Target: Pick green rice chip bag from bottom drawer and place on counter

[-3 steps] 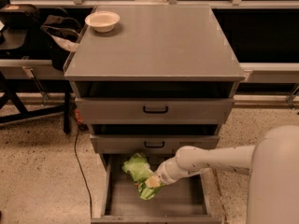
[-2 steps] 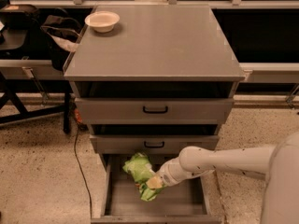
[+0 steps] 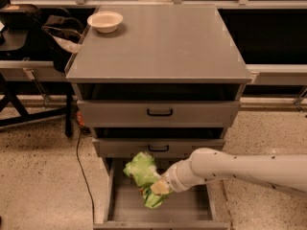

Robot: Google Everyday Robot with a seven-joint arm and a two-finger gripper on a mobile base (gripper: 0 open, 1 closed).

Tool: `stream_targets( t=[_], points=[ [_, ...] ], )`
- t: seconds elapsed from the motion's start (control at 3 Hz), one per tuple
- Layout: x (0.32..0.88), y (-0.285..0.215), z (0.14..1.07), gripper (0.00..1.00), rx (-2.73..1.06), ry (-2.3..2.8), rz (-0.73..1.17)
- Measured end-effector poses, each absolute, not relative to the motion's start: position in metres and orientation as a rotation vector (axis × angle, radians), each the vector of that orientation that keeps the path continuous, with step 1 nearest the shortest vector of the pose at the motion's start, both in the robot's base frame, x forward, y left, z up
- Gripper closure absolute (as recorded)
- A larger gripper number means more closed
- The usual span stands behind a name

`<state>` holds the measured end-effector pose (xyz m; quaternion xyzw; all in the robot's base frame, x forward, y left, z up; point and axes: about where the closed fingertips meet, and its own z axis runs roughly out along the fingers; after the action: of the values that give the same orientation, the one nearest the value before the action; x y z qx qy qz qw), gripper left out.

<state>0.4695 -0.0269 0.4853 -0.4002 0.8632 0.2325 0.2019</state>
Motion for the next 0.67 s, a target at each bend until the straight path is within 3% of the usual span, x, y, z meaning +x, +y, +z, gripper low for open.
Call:
stream_targets(
  t=[0.67],
  points=[
    [0.468, -0.025, 0.563, 1.0, -1.167, 2.353, 0.536]
  ],
)
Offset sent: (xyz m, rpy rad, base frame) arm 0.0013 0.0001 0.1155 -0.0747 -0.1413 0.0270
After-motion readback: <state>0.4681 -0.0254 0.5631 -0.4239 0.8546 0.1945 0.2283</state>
